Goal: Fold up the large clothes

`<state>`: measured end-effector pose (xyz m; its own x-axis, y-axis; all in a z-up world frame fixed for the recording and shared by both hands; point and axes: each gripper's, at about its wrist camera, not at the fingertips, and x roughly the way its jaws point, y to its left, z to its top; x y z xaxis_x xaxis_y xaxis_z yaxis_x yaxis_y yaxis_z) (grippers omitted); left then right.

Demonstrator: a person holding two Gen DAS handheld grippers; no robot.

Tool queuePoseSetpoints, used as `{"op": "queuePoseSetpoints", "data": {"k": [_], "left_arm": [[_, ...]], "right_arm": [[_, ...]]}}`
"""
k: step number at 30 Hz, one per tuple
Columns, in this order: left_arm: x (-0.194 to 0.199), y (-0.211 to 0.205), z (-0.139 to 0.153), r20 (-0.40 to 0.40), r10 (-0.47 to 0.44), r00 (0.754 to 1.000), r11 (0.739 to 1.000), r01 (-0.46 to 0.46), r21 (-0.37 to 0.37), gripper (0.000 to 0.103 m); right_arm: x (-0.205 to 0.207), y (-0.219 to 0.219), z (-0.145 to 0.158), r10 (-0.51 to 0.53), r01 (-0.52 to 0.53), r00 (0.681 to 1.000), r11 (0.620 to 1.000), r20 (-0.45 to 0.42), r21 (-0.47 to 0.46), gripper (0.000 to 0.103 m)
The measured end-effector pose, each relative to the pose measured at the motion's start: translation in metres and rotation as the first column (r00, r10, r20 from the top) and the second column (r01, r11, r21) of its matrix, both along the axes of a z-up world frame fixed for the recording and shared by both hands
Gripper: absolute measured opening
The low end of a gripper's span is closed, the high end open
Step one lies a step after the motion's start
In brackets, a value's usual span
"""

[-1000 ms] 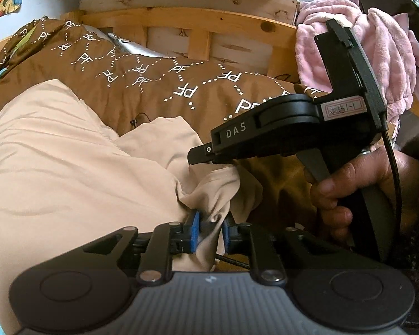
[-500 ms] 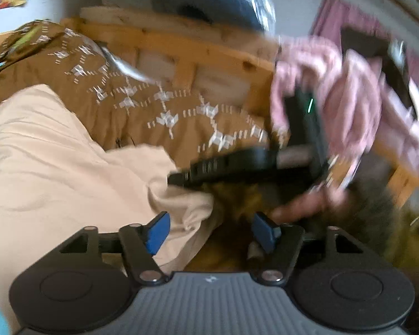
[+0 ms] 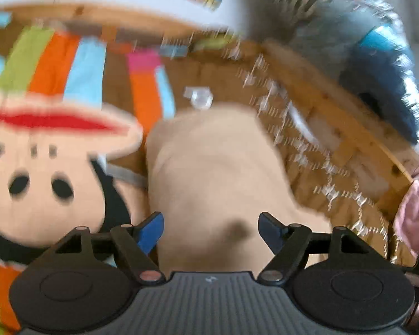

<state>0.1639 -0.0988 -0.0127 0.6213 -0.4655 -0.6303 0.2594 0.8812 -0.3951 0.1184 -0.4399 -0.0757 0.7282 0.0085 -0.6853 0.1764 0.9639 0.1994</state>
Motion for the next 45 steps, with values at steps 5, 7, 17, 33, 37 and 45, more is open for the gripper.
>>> {"op": "queuePoseSetpoints", "data": {"k": [5, 7, 17, 33, 37, 45], "left_arm": [[0.002, -0.006, -0.021, -0.028, -0.055, 0.998, 0.997, 0.056, 0.046, 0.071], [0.001, -0.006, -0.025, -0.024, -0.069, 0.997, 0.995, 0.070, 0.065, 0.071], [-0.023, -0.027, -0.032, 0.086, -0.100, 0.991, 0.977, 0.081, 0.199, 0.070], [-0.045, -0.054, -0.035, 0.192, -0.139, 0.972, 0.953, 0.079, 0.292, 0.081], [-0.063, -0.001, -0.022, 0.291, -0.004, 0.957, 0.997, -0.019, 0.078, 0.082], [-0.021, 0.011, -0.013, 0.364, -0.203, 0.909, 0.978, 0.203, 0.039, 0.053]], "right_arm": [[-0.007, -0.004, 0.009, -0.041, 0.041, 0.996, 0.999, 0.080, 0.008, 0.011], [-0.014, -0.003, 0.022, -0.062, 0.064, 0.983, 0.998, 0.172, -0.007, 0.016], [-0.015, 0.042, 0.018, 0.153, -0.152, 0.985, 0.988, 0.075, -0.019, 0.025], [-0.025, 0.066, -0.011, 0.196, -0.210, 0.975, 0.967, -0.104, -0.143, 0.013], [-0.030, 0.066, -0.012, 0.178, -0.195, 0.977, 0.969, -0.115, -0.153, 0.009], [-0.033, 0.059, -0.006, 0.176, -0.182, 0.982, 0.975, -0.062, -0.124, 0.014]]}}
